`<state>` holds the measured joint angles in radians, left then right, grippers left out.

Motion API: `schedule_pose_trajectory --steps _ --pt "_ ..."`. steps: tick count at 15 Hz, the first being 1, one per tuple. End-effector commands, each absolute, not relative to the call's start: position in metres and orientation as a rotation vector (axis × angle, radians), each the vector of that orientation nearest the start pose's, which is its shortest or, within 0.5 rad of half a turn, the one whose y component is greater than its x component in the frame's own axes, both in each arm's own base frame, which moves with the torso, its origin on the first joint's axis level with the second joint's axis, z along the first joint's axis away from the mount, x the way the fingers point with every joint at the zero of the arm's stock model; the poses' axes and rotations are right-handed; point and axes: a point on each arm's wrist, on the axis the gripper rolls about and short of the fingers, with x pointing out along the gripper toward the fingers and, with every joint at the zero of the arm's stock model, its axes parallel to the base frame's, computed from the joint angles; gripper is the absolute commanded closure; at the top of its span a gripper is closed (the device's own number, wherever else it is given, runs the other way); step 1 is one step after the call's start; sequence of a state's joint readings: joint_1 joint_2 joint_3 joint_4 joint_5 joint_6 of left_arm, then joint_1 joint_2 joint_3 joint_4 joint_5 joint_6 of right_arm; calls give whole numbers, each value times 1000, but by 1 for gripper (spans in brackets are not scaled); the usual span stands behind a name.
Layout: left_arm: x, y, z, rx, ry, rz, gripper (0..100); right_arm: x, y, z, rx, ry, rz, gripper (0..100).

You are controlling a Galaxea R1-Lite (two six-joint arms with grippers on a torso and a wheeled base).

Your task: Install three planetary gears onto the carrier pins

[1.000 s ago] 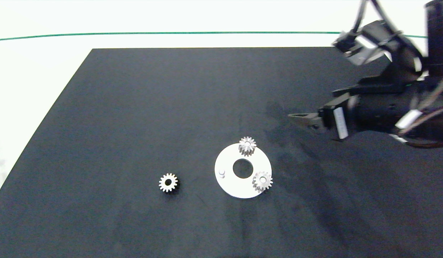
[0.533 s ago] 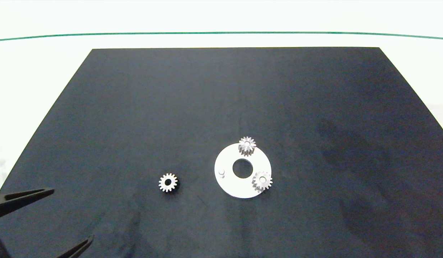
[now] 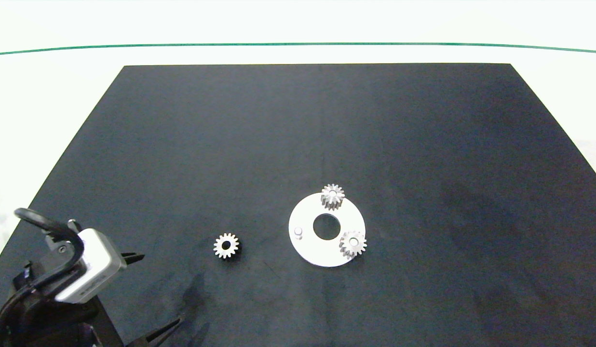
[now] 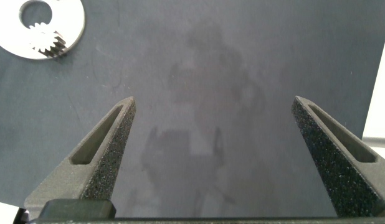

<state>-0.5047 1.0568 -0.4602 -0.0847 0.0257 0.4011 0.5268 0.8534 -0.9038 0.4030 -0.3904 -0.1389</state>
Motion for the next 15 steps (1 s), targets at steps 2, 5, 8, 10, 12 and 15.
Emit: schedule_pose_trajectory --steps 2,5,8,10,12,15 --pt "141 -79 167 514 412 -570 0 63 27 275 -298 311 148 0" --pt "152 -90 163 517 399 -580 0 63 27 275 -298 311 147 0" --pt "164 -97 159 515 433 -580 0 63 26 274 -299 313 147 0" --pt "170 -101 161 514 432 -582 0 63 27 274 -299 314 147 0" --pt "177 -107 161 514 438 -587 0 64 27 274 -301 317 147 0" --pt "183 -110 163 514 436 -586 0 64 27 274 -300 317 149 0"
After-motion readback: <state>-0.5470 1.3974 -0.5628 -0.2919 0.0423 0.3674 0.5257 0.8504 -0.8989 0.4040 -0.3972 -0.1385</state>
